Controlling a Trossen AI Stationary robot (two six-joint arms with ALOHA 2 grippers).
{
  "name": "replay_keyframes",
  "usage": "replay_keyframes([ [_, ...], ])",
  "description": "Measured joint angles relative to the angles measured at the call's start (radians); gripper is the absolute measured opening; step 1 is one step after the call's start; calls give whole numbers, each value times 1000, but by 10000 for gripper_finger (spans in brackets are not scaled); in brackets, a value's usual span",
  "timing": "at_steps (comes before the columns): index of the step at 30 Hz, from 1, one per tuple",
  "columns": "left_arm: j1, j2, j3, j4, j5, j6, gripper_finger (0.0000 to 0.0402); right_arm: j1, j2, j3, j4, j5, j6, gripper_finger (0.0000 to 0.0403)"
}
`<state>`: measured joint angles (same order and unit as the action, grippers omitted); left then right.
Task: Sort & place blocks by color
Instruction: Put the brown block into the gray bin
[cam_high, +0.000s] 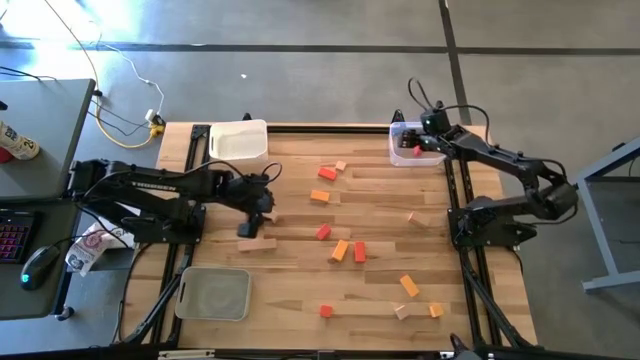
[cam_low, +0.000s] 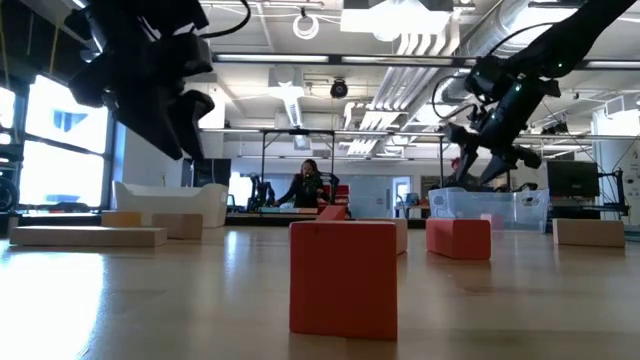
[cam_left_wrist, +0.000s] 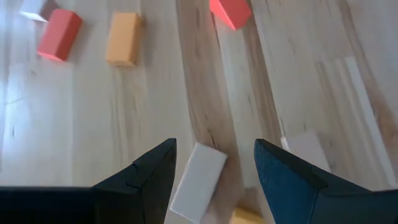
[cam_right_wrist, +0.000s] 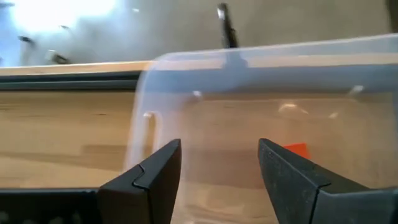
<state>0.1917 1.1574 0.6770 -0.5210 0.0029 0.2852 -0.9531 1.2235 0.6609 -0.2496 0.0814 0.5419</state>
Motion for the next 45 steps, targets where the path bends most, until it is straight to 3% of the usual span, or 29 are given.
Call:
replay_keyframes([
  [5, 0, 52, 11, -12, -10, 40, 202, 12, -71, 0, 0, -122, 0, 200],
  [9, 0, 105, 16, -11, -24, 41, 202, 62, -115, 0, 0, -161, 0, 200],
  [20, 1, 217, 16, -7, -128, 67, 202, 222, -173, 0, 0, -161, -19, 200],
  [36, 5, 291, 16, 1, -93, 67, 201, 359, -173, 0, 30, -156, 11, 200],
  [45, 6, 358, 16, 5, -93, 59, 156, 466, -172, 0, -8, -162, 1, 200],
])
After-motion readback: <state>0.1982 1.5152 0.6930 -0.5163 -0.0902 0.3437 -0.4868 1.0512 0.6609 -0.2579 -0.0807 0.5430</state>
